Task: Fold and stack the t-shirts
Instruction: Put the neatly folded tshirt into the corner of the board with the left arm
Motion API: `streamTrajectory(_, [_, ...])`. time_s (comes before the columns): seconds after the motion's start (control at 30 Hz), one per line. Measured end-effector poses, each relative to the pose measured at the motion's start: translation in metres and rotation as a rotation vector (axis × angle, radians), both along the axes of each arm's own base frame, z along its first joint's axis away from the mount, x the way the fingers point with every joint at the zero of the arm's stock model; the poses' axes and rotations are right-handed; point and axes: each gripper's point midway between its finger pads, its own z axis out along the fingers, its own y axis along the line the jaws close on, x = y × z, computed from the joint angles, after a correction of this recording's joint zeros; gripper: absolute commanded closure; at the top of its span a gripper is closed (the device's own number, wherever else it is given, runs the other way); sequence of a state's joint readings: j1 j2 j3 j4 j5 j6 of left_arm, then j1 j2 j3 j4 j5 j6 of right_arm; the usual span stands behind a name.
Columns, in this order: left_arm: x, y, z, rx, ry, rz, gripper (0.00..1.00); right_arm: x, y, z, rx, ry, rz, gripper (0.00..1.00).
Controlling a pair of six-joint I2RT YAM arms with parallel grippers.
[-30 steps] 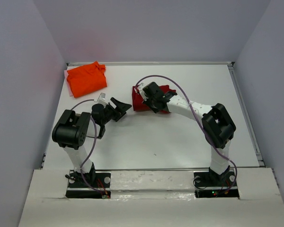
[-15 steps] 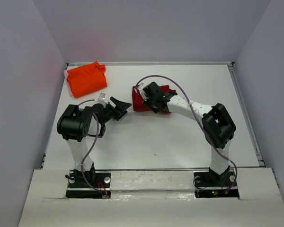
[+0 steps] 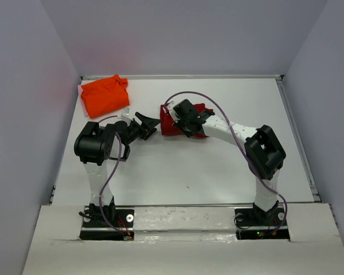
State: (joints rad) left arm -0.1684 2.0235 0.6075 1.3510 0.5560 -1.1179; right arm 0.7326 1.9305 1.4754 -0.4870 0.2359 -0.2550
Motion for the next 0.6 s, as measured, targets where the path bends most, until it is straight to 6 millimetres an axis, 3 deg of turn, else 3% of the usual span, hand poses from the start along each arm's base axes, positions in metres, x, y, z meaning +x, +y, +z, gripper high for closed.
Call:
streamTrajectory(0.27, [0.020, -0.011, 0.002, -0.014, -0.006, -0.017, 0.09, 0.000, 0.000, 0.000, 0.000, 0.001, 0.000, 1.00])
streamTrajectory(0.47, [0.032, -0.037, -0.002, 0.035, 0.020, -0.070, 0.09, 0.000, 0.000, 0.000, 0.000, 0.001, 0.000, 1.00])
streamTrajectory(0.6, [0.034, -0.041, -0.006, 0.071, 0.039, -0.090, 0.09, 0.000, 0.000, 0.000, 0.000, 0.001, 0.000, 1.00])
